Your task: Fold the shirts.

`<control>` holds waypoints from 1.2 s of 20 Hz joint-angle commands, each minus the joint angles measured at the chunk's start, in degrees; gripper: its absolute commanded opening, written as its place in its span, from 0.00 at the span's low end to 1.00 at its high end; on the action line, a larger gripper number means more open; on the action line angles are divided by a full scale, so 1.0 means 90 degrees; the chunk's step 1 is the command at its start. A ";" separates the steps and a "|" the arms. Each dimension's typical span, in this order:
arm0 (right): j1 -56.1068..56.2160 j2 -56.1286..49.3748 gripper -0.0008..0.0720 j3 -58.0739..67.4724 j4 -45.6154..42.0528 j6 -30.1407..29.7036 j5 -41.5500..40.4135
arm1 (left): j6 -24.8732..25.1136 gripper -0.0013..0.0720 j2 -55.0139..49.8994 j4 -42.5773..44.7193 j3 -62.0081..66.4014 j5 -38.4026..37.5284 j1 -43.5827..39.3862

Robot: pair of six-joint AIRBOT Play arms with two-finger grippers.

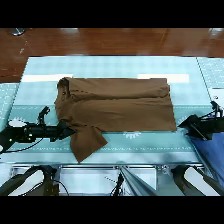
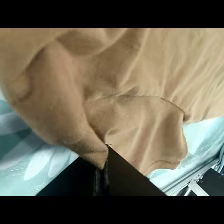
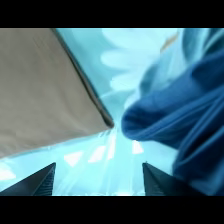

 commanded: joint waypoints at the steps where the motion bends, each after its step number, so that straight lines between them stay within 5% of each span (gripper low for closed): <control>1: 0.0323 -0.0126 0.87 -0.0202 0.0250 0.0032 -0.0355 | 0.0087 0.04 0.0005 -0.0114 -0.0010 0.0010 -0.0039; 9: 0.1273 -0.1302 0.87 -0.0032 0.1030 -0.0078 -0.1690 | 0.0197 0.04 0.0005 -0.0206 -0.0010 -0.0090 -0.0041; 10: 0.1328 -0.1447 0.78 0.0177 0.1205 -0.0107 -0.1647 | 0.0202 0.04 0.0005 -0.0211 0.0022 -0.0107 -0.0041; 12: 0.1479 -0.1637 0.11 0.0631 0.1343 -0.0476 -0.1246 | 0.0202 0.04 0.0005 -0.0209 0.0221 -0.0240 -0.0036; 13: 0.1506 -0.1654 0.04 0.0850 0.1328 -0.0597 -0.1044 | 0.0202 0.04 0.0005 -0.0209 0.0389 -0.0359 -0.0036; 17: 0.1506 -0.1656 0.04 0.1739 0.1209 -0.0648 -0.0789 | 0.0197 0.04 -0.0029 -0.0202 0.1537 -0.0865 -0.0036; 24: 0.1511 -0.2798 0.04 0.3577 0.2438 -0.0750 -0.0828 | -0.1103 0.04 -0.1804 -0.0223 0.4364 0.0005 -0.0342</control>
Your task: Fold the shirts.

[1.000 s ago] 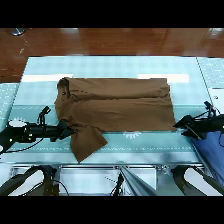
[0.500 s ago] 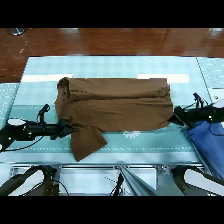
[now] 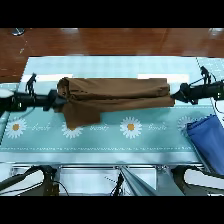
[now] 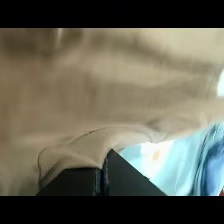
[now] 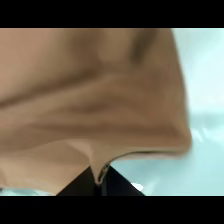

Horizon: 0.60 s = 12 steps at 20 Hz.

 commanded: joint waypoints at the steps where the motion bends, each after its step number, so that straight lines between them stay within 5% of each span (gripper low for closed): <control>1: 0.0007 -0.0724 0.04 0.0964 0.0755 -0.0056 0.0007 | -0.0675 0.04 -0.1168 0.0000 0.1724 0.0231 -0.0192; 9: 0.0044 -0.2674 0.04 0.2616 0.1574 -0.0061 -0.0068 | -0.1445 0.04 -0.3764 -0.0002 0.4473 -0.0141 -0.0437; 10: 0.0058 -0.2817 0.12 0.2676 0.1581 -0.0063 -0.0129 | -0.1319 0.13 -0.3898 -0.0002 0.4556 -0.0129 -0.0466; 11: 0.0100 -0.2929 0.68 0.2684 0.1664 -0.0068 -0.0187 | -0.1280 0.67 -0.3976 -0.0002 0.4595 -0.0165 -0.0483; 12: 0.0100 -0.2965 0.88 0.2684 0.1739 -0.0182 -0.0187 | -0.1275 0.97 -0.3997 0.0019 0.4648 -0.0342 -0.0454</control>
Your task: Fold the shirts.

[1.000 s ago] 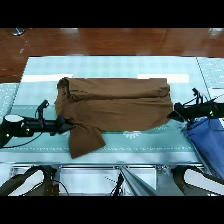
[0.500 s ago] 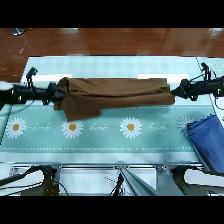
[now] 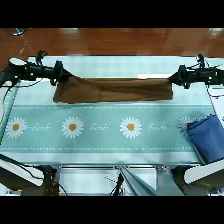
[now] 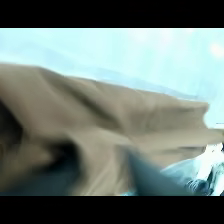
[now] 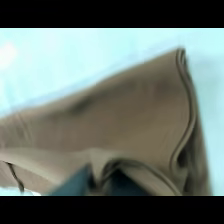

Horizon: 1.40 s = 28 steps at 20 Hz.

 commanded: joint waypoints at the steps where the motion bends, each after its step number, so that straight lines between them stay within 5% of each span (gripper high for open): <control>1: 0.0000 -0.0364 0.87 0.0238 0.0296 -0.0126 -0.0075 | -0.0039 0.97 -0.0406 0.0104 0.0503 -0.0471 0.0092; 4: -0.0469 -0.0355 0.87 0.0653 -0.0146 -0.0049 0.0384 | -0.1095 0.97 -0.0333 0.1457 0.1081 -0.1948 0.0906; 7: -0.0908 -0.0384 0.87 0.0719 -0.0746 0.0253 0.0882 | -0.1052 0.97 0.0345 0.3402 0.1005 -0.2919 0.1630; 9: -0.0860 -0.0440 0.87 0.0646 -0.1086 0.0308 0.0967 | -0.0920 0.97 0.1105 0.4262 0.0447 -0.2557 0.1843; 14: -0.0163 -0.0840 0.87 0.0639 -0.1027 0.0238 0.0862 | 0.0097 0.97 0.3847 0.2497 -0.2433 0.0442 0.1596; 18: 0.0408 -0.1042 0.84 0.0639 -0.1030 0.0316 0.0721 | 0.0777 0.97 0.5073 0.1761 -0.3708 0.0721 0.0869; 19: 0.0476 -0.0986 0.52 0.0651 -0.0916 0.0304 0.0707 | 0.0984 0.97 0.5093 0.1763 -0.3755 0.0585 0.0704; 20: 0.0498 -0.0884 0.10 0.0653 -0.0712 0.0199 0.0765 | 0.1049 0.97 0.5059 0.1761 -0.3757 0.0520 0.0551; 21: 0.0478 -0.0731 0.04 0.0656 -0.0639 0.0073 0.0865 | 0.1049 0.80 0.5022 0.1756 -0.3757 0.0534 0.0415; 22: 0.0444 -0.0500 0.04 0.0656 -0.0714 0.0007 0.1008 | 0.1047 0.25 0.4983 0.1753 -0.3755 0.0546 0.0272; 23: 0.0381 -0.0221 0.04 0.0656 -0.0952 -0.0002 0.1197 | 0.1052 0.04 0.4940 0.1715 -0.3755 0.0571 0.0119; 28: 0.0316 0.1938 0.04 -0.0350 -0.2540 -0.0007 0.1928 | 0.1044 0.04 0.4544 0.1309 -0.3750 0.0950 -0.1569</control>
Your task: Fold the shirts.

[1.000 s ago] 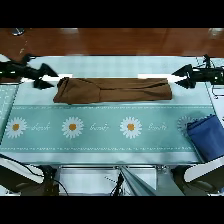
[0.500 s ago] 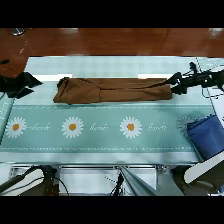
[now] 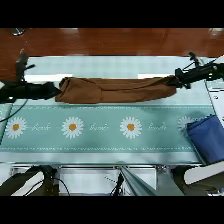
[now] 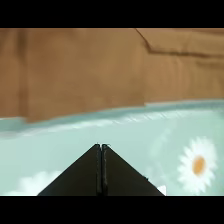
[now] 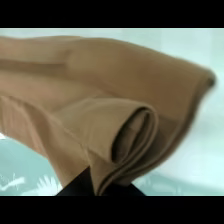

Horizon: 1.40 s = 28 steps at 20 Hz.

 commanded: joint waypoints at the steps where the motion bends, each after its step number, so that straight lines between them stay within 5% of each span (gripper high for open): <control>1: -0.0015 0.1780 0.04 -0.1076 -0.0797 -0.0100 0.0260 | -0.0068 0.04 -0.0296 -0.0211 -0.0032 0.0634 -0.1501; 3: -0.0015 0.3070 0.04 -0.1977 -0.0814 -0.0124 0.0068 | -0.0610 0.04 -0.0758 -0.0182 0.0153 0.1287 -0.2562; 8: -0.0010 0.5353 0.04 -0.3143 -0.0765 0.0440 0.0114 | -0.0687 0.04 -0.3167 -0.0187 0.2392 0.1362 -0.4529; 13: -0.0010 0.6071 0.04 -0.3189 -0.0750 0.0668 0.0240 | -0.1394 0.04 -0.5078 -0.0243 0.4663 0.1010 -0.5438; 18: -0.0010 0.6057 0.04 -0.3189 -0.0665 0.0823 -0.0015 | -0.1423 0.04 -0.5731 -0.0933 0.4964 0.0794 -0.6195; 22: -0.0007 0.6050 0.04 -0.3189 -0.0644 0.0816 0.0000 | -0.1423 0.04 -0.5690 -0.0937 0.5234 0.0430 -0.5826; 25: 0.0393 0.5926 0.04 -0.3186 -0.0549 0.0862 -0.0056 | -0.1231 0.04 -0.5197 -0.0838 0.5423 -0.0221 -0.4617; 28: 0.1515 0.5474 0.04 -0.3109 -0.0345 0.1086 -0.0512 | -0.1236 0.04 -0.4272 0.0318 0.5423 -0.1190 -0.3104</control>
